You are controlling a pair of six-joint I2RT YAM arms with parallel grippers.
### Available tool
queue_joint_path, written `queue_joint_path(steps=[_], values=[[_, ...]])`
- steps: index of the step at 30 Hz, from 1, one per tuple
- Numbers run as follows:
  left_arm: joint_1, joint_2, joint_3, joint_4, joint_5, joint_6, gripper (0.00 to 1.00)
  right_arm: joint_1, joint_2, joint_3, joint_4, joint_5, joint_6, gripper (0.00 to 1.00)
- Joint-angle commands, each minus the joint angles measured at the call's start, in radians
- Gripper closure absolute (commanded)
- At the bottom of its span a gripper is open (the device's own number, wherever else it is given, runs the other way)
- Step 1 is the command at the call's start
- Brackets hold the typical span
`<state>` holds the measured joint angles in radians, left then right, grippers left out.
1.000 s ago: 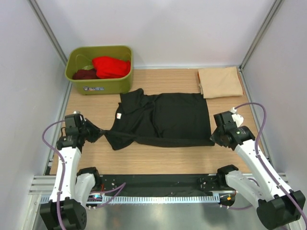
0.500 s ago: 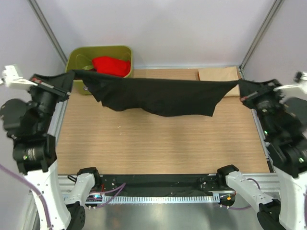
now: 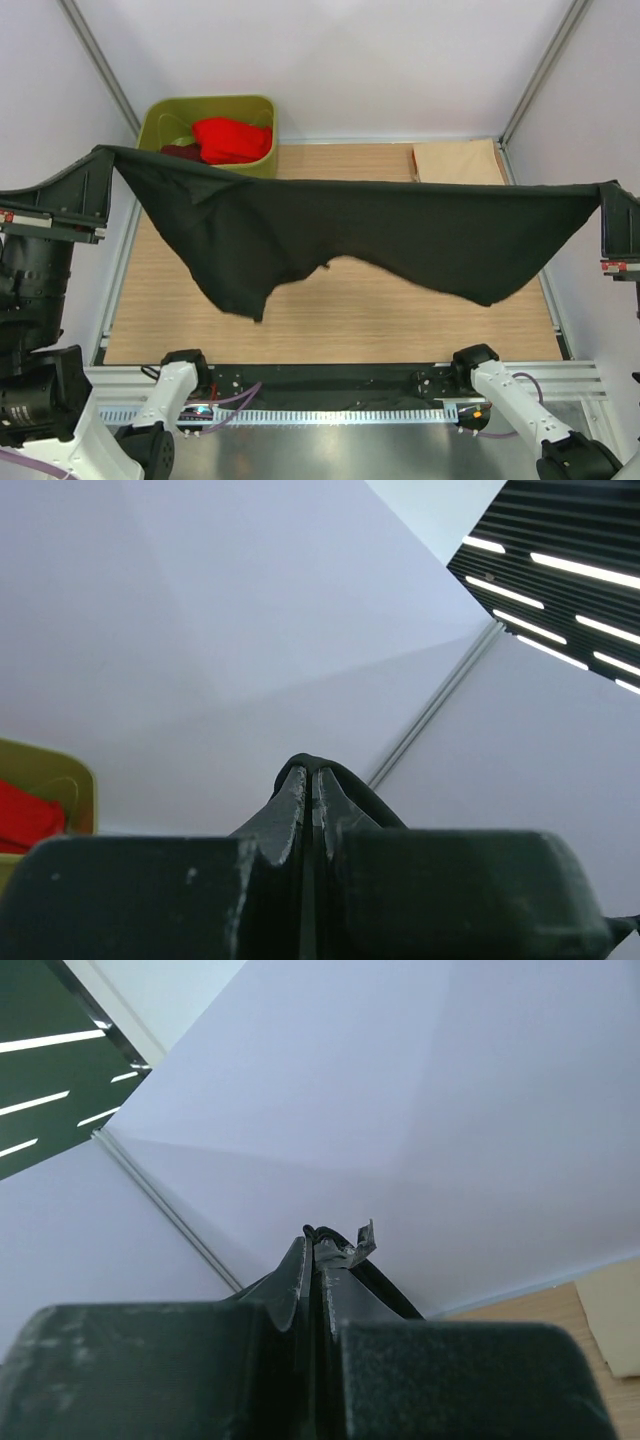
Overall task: Fold and stack the t-shirts
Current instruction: Flatten the tshirt out
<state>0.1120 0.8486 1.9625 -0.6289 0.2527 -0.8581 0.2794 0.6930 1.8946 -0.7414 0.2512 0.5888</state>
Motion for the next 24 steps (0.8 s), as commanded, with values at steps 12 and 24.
queue_joint_path(steps=[12,24], values=[[0.0,0.332,0.091,0.046,-0.112,0.059,1.0,-0.002,0.347,-0.02,0.269,-0.013,-0.07,0.99],[0.02,0.759,0.668,0.253,-0.144,-0.002,1.0,-0.002,0.758,0.47,0.367,-0.006,-0.118,0.99]])
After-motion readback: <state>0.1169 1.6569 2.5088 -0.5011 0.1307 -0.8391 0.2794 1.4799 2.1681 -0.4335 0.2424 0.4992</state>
